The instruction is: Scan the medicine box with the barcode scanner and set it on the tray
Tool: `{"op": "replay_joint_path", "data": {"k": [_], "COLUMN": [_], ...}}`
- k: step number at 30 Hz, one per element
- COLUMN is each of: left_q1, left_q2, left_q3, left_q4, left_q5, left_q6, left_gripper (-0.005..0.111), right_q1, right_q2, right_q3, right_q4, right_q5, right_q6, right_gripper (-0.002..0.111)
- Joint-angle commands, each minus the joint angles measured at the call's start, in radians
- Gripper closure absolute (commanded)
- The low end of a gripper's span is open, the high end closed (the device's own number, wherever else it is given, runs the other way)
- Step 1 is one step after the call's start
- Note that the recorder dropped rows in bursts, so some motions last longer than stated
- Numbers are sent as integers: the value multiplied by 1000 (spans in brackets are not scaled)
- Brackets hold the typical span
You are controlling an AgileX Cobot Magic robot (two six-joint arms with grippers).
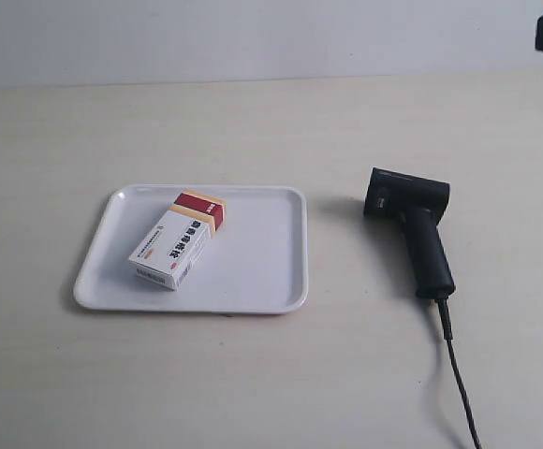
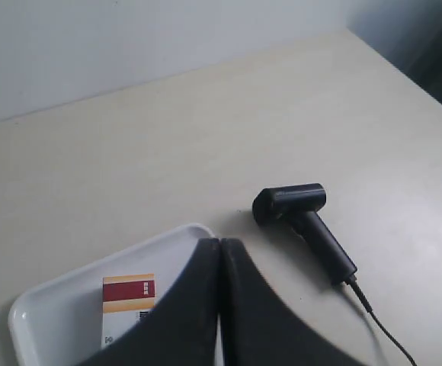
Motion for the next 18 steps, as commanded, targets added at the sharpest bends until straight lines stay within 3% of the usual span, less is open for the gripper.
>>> {"op": "replay_joint_path", "data": {"k": [1,7,18], "left_q1": [2,2,2], "left_q2": [-137,-311,-326], "left_q3": [108,226,228], "left_q4": [-5,-15,-20], "left_q5": [-49,-115,-70], "left_q6": [3,-1,12], "left_gripper": [105,105,105], "right_q1": [-4,-4,-4], "right_q2": [-87,-156,-156], "right_q3": [6,6,6], "right_q4": [-13,-13,-13], "right_q5": [-22,-22,-22], "right_q6": [-12,-12,-12], "right_gripper": [108,108,108]}}
